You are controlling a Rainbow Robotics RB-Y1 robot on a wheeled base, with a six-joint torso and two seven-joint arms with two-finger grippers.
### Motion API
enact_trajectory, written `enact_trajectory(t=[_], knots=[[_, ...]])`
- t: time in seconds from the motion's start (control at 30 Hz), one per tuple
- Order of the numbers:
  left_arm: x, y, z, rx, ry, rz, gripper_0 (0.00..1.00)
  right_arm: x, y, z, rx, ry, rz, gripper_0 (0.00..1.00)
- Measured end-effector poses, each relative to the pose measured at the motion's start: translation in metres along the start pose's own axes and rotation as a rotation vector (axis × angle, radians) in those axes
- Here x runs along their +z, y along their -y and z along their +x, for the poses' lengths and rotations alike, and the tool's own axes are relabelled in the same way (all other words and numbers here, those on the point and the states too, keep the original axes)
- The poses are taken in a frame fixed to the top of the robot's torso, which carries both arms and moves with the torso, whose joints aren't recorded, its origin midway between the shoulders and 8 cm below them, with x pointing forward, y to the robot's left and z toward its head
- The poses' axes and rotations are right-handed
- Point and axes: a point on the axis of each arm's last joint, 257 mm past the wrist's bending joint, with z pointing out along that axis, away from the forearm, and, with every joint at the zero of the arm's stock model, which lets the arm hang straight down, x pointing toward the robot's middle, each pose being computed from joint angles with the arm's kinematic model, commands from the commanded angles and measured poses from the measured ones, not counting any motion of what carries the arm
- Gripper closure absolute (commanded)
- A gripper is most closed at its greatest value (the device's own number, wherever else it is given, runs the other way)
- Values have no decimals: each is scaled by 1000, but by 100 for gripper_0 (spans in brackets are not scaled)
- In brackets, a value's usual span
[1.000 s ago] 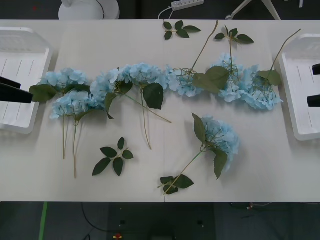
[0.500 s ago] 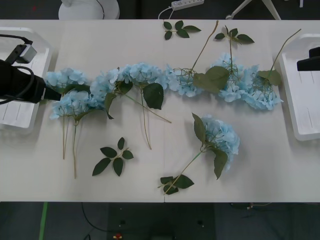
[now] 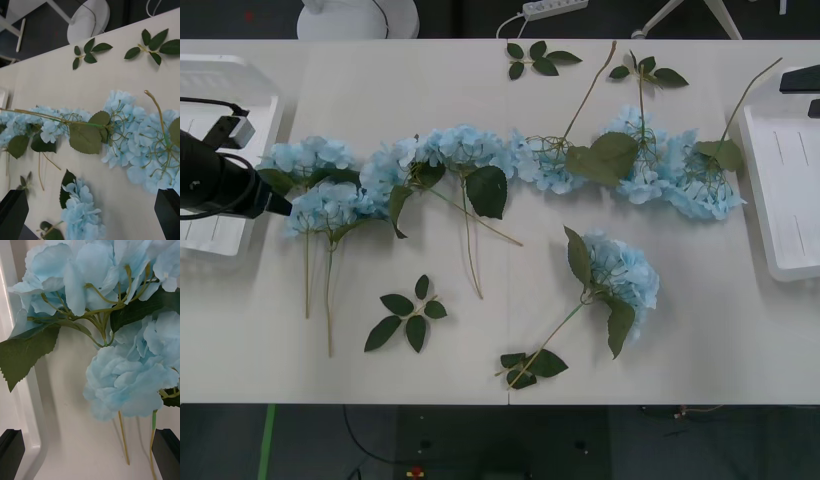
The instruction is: Place the red flowers into the right box and the blue flowers into the left box. If a person shows an open palm, hand one flower to the person first, then continue sorting.
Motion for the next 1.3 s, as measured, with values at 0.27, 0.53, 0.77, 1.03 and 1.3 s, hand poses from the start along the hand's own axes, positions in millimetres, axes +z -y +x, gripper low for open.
enact_trajectory(t=[0.27,0.53,0.77,1.03,1.3], knots=[[23,-3,6,52,-8,-65,0,0,17,-8,367,47,-34,0],[53,9,30,87,-66,-75,0,0,18,-37,1063,120,-344,0],[78,15,33,31,-53,-52,0,7,47,-46,1316,188,-399,0],[92,22,37,64,-81,-65,0,27,74,-33,1550,204,-358,0],[104,21,37,57,-54,-66,0,57,78,-12,1730,166,-342,0]])
